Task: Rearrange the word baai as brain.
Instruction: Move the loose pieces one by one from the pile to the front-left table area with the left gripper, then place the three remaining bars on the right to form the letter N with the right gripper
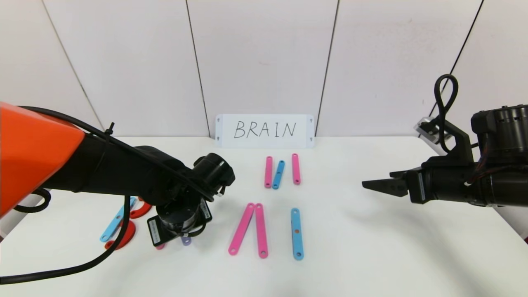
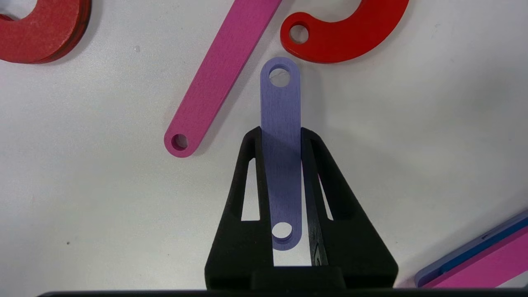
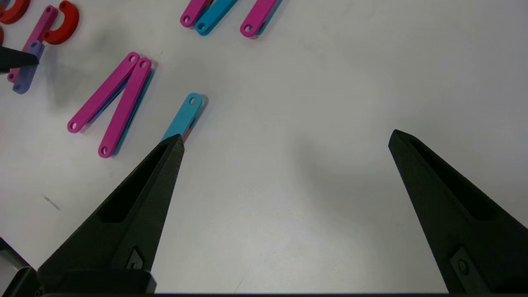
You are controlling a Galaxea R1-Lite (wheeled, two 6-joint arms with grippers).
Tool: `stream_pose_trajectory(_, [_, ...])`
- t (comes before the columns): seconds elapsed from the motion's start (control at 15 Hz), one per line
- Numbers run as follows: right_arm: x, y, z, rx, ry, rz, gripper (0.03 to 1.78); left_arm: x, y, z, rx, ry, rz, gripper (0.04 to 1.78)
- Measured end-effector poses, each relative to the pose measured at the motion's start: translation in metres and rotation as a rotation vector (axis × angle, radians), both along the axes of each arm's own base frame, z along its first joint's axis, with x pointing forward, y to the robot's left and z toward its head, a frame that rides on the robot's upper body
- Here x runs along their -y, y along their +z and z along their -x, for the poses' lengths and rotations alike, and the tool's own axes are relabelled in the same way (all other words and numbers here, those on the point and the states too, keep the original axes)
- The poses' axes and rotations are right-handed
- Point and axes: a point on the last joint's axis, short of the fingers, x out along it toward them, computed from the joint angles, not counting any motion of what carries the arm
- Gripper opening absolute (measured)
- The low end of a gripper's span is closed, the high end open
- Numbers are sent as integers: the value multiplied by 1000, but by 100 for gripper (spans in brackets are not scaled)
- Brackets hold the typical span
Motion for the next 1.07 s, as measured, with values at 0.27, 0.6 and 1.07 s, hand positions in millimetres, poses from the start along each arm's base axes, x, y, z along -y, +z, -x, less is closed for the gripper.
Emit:
stream_pose_trajectory(0.27, [0, 0, 0, -1, 0, 0, 174, 1, -3, -1, -8, -1, -6, 38])
stream_pose_trajectory(0.6, [0, 0, 0, -2, 1, 0, 174, 2, -5, -3, -6, -9, -7, 107])
stream_pose_trajectory(1.07, [-1, 0, 0, -2, 6, 0, 174, 6, -1, -3, 9, -32, 1, 174])
